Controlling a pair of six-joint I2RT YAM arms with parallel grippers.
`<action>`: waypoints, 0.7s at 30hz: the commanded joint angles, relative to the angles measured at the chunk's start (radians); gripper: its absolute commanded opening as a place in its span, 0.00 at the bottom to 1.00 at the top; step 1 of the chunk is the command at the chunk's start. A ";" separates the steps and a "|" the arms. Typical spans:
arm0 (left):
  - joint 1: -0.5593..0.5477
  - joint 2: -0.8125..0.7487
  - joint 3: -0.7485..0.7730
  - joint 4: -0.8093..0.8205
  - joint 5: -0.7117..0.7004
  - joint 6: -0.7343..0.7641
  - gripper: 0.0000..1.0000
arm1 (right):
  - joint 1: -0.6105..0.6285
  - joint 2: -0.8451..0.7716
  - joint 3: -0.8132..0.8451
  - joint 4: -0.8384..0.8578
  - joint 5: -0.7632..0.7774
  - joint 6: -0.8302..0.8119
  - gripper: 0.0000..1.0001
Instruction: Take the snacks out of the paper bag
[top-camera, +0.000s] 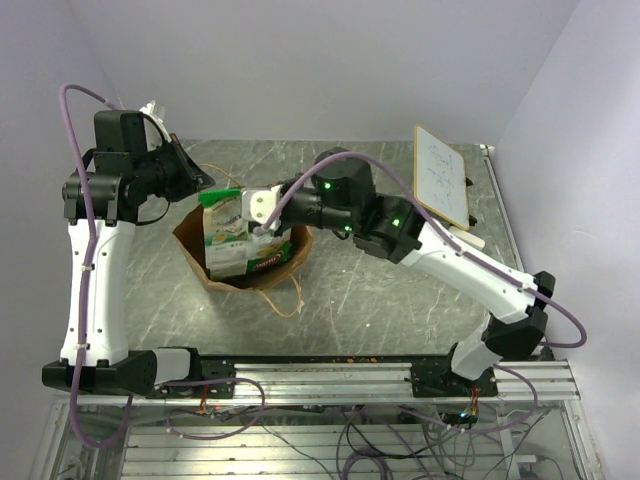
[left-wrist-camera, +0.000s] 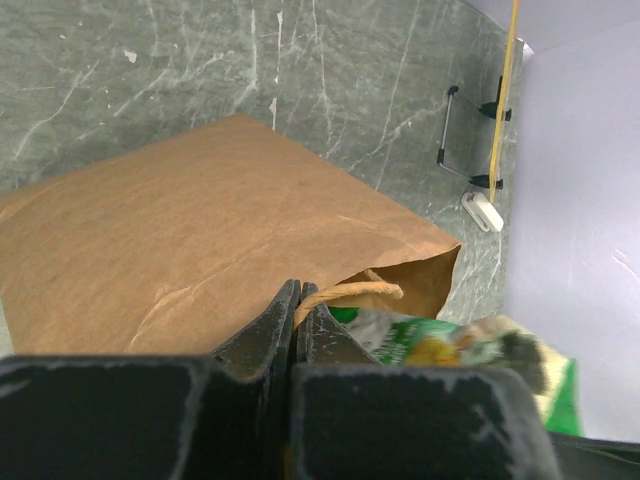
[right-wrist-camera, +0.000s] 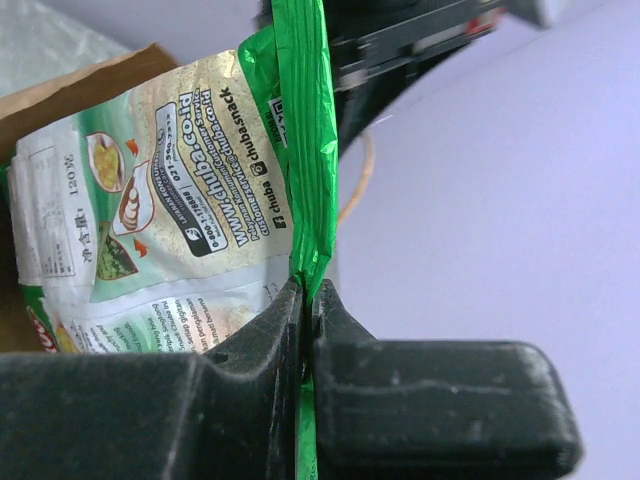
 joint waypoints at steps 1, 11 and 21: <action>0.005 -0.013 -0.009 0.045 -0.001 -0.015 0.07 | -0.002 -0.074 0.050 0.127 0.020 -0.023 0.00; 0.006 0.041 0.009 0.059 -0.002 -0.015 0.07 | -0.057 -0.143 0.147 0.196 0.106 -0.063 0.00; 0.006 0.050 0.015 0.029 -0.023 -0.002 0.07 | -0.075 -0.248 0.048 0.311 0.446 -0.124 0.00</action>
